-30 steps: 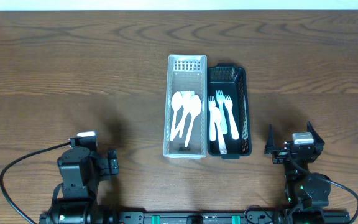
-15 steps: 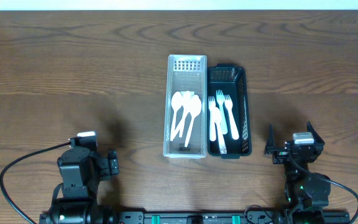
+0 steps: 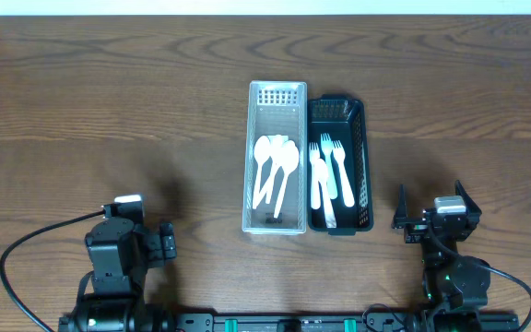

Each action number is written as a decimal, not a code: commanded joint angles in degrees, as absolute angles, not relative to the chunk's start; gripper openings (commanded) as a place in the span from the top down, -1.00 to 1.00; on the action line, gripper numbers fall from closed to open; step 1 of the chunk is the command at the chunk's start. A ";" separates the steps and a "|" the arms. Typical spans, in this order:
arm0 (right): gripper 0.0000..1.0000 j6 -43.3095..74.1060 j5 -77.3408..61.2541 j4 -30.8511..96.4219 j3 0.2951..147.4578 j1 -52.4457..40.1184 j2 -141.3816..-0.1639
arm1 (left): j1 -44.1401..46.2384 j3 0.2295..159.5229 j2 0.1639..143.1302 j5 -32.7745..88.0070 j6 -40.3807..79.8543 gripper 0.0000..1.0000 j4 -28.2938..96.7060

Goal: Pack container

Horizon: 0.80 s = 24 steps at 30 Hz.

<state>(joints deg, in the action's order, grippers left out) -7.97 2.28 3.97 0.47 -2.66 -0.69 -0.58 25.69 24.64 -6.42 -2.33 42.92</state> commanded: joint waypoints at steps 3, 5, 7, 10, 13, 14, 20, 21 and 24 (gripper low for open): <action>-0.99 -7.33 1.67 4.16 0.32 -2.55 -0.30 | -0.56 25.61 24.25 -6.87 -1.85 -0.96 43.09; -0.99 -7.33 1.67 4.16 0.32 -2.55 -0.30 | -0.56 25.61 23.24 -6.87 -1.85 -0.96 43.70; -0.99 -7.33 1.67 4.14 0.32 -2.55 -0.30 | -0.56 25.61 21.65 -6.85 -1.83 -0.96 44.36; -0.99 -7.33 1.67 4.14 0.32 -2.55 -0.30 | -0.56 25.61 16.51 -6.81 -1.83 -0.96 46.39; -0.98 -7.33 1.67 4.14 0.32 -2.55 -0.30 | -0.56 25.36 9.34 -6.83 -1.85 -0.96 45.67; -0.98 -7.33 1.67 4.14 0.32 -2.55 -0.30 | -0.56 25.19 7.07 -6.83 -1.85 -0.96 45.21; -0.99 -7.33 1.67 4.14 0.32 -2.55 -0.30 | -0.56 21.43 0.51 -6.83 -3.14 -0.96 37.17; -0.99 -7.33 1.67 4.16 0.32 -2.55 -0.30 | -0.54 20.60 0.45 -6.85 -3.18 -0.96 35.16; -0.99 -7.33 1.67 4.14 0.32 -2.55 -0.30 | -0.56 16.36 0.12 -6.42 -3.16 -0.96 25.30</action>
